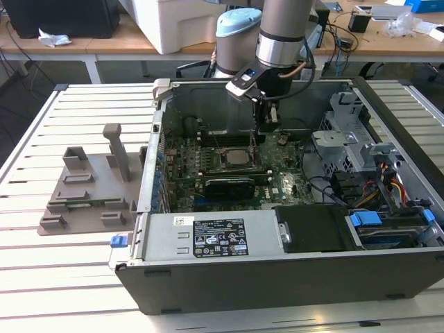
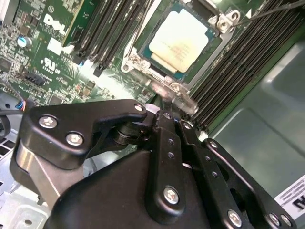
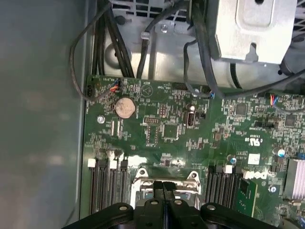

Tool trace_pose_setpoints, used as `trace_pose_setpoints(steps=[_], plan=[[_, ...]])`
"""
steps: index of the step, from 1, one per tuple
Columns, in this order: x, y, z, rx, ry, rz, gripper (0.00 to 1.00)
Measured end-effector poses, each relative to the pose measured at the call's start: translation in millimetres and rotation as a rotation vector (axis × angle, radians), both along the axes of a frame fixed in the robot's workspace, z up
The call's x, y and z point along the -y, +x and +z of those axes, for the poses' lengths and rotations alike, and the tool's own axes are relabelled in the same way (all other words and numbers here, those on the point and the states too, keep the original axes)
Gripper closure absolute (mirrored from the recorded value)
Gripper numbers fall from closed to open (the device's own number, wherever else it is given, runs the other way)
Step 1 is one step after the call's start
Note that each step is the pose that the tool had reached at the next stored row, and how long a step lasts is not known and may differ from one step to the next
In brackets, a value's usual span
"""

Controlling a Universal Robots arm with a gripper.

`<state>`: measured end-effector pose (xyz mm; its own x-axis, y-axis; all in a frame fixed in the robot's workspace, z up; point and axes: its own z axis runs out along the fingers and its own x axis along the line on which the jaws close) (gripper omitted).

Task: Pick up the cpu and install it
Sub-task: 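Close the cpu cover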

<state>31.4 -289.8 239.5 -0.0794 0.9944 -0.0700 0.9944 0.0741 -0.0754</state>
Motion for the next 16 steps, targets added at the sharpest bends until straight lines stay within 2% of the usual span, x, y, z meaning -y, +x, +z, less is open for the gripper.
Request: trace_pose_setpoints(steps=[7, 9, 10, 12, 16], plan=[[0.0, -8.0, -0.1, 0.0000, 0.0001, 0.000, 0.89], [0.0, -17.0, -0.2, 0.0000, 0.0000, 0.000, 0.89], [0.0, -28.4, -5.7, 0.0000, 0.0001, 0.000, 0.89], [0.0, -36.4, -13.1, -0.0001, 0.0000, 0.000, 0.89], [1.0, -49.1, -22.5, 0.0000, 0.0000, 0.000, 0.89]])
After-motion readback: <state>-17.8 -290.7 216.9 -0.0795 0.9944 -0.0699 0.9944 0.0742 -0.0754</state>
